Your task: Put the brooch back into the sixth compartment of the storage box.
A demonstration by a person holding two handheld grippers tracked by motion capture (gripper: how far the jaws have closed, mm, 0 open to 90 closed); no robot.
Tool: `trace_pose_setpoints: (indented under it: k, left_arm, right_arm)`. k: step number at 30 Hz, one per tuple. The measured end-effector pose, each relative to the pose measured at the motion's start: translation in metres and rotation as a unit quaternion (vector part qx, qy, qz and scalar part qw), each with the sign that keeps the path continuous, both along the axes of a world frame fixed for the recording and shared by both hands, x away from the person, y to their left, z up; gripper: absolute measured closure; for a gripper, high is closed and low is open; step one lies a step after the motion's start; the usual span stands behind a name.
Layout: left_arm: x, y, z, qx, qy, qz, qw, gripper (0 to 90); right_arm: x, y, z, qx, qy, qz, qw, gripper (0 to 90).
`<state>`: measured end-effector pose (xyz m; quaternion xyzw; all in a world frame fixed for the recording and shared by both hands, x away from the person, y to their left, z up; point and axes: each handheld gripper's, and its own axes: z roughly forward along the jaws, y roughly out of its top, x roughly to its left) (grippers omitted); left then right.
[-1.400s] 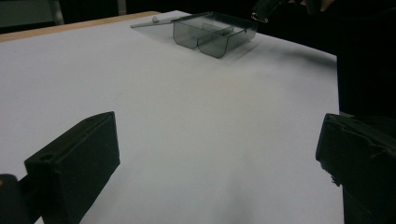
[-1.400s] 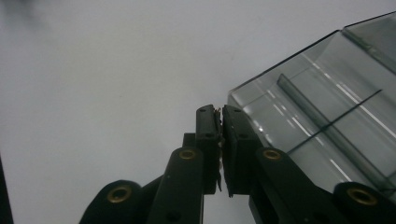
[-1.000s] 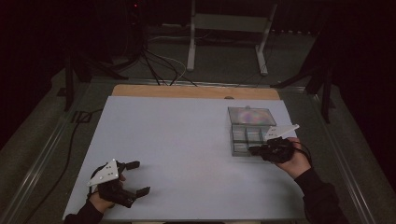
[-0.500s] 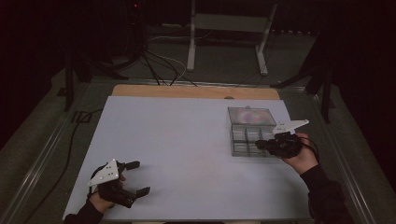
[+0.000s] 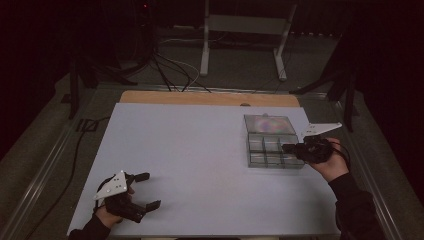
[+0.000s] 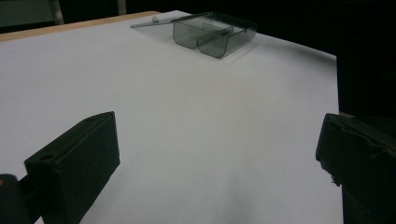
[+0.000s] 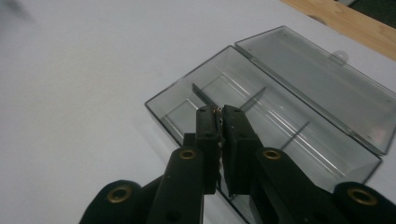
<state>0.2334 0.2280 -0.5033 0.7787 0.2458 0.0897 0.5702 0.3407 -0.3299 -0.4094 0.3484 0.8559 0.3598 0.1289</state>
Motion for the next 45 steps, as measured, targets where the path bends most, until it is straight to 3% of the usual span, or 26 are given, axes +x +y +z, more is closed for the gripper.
trace_pose_setpoints:
  k: [19,45]
  left_arm:
    - [0.0,0.0,0.0,0.001,0.001,0.002,1.0,1.4]
    - [0.0,-0.001,0.0,0.007,-0.002,0.007,0.9999,1.4]
  right_arm:
    - [0.016,-0.038,-0.019,-0.006,0.024,-0.072,0.9971,86.0]
    - [0.024,-0.049,-0.044,0.003,0.053,-0.087,0.9948,85.9]
